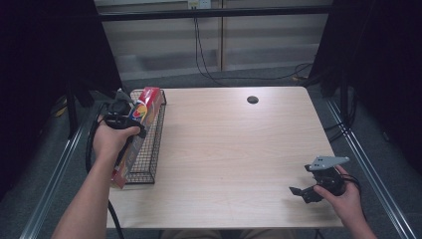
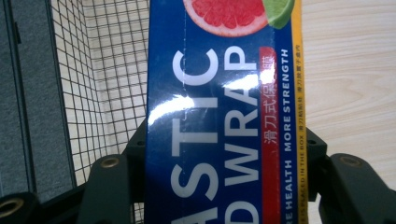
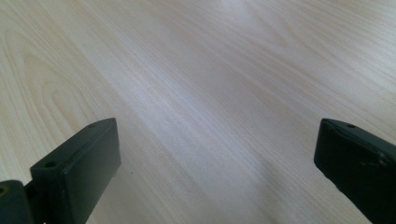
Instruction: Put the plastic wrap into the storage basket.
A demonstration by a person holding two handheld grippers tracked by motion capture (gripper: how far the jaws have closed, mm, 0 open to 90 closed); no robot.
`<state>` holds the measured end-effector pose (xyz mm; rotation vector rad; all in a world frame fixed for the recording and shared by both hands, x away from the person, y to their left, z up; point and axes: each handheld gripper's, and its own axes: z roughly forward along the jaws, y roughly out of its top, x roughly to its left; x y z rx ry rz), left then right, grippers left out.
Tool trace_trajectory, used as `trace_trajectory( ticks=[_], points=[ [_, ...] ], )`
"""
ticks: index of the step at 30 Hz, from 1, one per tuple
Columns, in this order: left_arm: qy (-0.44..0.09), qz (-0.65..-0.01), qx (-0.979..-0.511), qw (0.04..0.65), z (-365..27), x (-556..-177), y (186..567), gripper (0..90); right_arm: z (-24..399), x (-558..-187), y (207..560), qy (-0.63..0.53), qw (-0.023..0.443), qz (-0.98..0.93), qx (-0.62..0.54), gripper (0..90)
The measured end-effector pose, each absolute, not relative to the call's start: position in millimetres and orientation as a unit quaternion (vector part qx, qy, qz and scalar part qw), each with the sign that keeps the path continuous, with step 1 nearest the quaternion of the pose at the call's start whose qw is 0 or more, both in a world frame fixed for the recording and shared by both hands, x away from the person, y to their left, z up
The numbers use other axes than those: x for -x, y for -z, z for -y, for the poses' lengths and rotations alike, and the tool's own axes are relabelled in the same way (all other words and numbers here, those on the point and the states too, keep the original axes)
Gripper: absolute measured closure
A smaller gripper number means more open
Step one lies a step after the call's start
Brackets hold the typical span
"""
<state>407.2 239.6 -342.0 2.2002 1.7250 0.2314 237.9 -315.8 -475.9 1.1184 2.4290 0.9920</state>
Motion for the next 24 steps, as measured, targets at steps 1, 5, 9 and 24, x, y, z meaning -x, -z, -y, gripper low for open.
trace_trajectory(
  ticks=[1,5,9,24],
  points=[
    [-0.084,-0.609,-0.771,0.166,-239.4,-407.5,342.7,41.8,315.9,-238.0,475.9,-0.344,0.144,-0.843,-0.388,0.1],
    [-0.085,-0.615,-0.766,0.164,-240.8,-408.6,343.2,41.9,315.3,-237.7,475.6,-0.344,0.144,-0.843,-0.388,0.1],
    [-0.088,-0.623,-0.76,0.161,-240.5,-408.5,343.0,41.9,314.8,-237.4,474.9,-0.344,0.145,-0.843,-0.386,0.1],
    [-0.082,-0.634,-0.752,0.16,-239.2,-409.3,345.3,41.8,314.3,-236.7,473.9,-0.342,0.152,-0.842,-0.388,0.0]
  ],
)
